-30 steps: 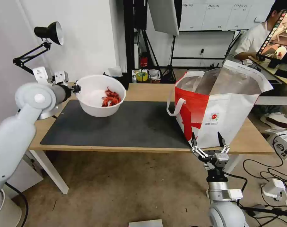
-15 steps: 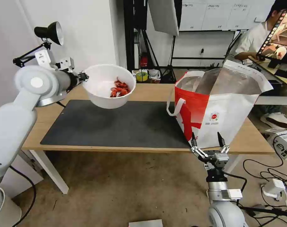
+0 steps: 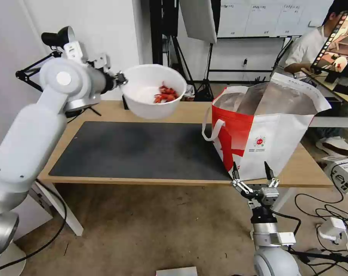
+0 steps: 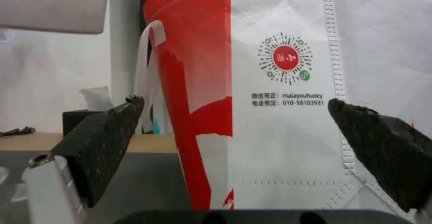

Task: Pick up the trash from the table and place it into the takeout bag.

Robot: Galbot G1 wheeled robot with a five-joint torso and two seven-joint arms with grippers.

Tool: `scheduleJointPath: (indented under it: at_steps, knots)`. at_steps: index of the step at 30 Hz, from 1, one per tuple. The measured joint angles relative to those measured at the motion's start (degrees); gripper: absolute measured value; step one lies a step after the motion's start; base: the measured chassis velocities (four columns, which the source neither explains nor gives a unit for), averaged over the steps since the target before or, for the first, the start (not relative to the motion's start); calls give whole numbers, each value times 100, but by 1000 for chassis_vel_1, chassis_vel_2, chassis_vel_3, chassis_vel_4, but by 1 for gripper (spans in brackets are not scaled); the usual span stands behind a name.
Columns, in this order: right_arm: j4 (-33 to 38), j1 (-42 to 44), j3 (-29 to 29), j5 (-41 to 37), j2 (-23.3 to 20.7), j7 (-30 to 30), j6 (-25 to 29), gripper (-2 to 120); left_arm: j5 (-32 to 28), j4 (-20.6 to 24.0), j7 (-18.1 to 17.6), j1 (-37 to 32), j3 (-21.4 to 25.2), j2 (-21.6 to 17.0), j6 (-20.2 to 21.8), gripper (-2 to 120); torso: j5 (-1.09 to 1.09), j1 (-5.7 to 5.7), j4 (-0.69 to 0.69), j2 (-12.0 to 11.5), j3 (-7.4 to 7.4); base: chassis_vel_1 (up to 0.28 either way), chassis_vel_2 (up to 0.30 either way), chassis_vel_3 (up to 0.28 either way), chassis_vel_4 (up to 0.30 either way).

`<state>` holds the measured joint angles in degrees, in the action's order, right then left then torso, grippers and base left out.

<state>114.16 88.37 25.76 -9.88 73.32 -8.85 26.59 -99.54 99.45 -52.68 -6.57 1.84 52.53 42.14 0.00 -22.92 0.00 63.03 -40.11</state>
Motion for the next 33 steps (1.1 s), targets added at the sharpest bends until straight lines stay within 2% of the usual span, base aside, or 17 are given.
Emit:
scheduleJointPath:
  at_steps: [6, 13, 16, 18, 19, 22, 33]
  knots:
    - [40, 50, 22, -1, -3, 0, 0, 100, -99, -199, -139, 447, -224, 371, 0, 0, 0, 0, -1, -1, 0, 0, 0, 0, 0]
    - [45, 74, 32, 4, 52, 0, 3, 100, -246, -604, -310, 1312, -738, 912, 1, 0, 1, 0, -1, -1, 0, 0, 0, 0, 0]
    - [44, 70, 32, 7, 67, 0, 4, 100, -250, -682, -332, 1420, -799, 1004, 0, 0, 1, 0, -1, -1, 0, 0, 0, 0, 0]
    - [42, 71, 33, 9, 83, 0, 5, 100, -251, -836, -383, 1583, -902, 1255, 0, 0, 0, 0, 0, -1, 0, 0, 0, 0, 0]
    - [42, 71, 33, 9, 83, 0, 5, 100, -251, -836, -383, 1583, -902, 1255, 0, 0, 0, 0, 0, -1, 0, 0, 0, 0, 0]
    - [31, 72, 58, 10, 111, -2, 9, 100, -209, -1162, -506, 1743, -990, 1789, 0, 0, 1, 0, -1, -1, 0, 0, 0, 0, 0]
    - [20, 74, 120, 9, 125, -4, 10, 100, 61, -1550, -543, 1906, -1233, 2628, 0, 0, 1, 0, -1, 0, 0, 0, 0, 0, 0]
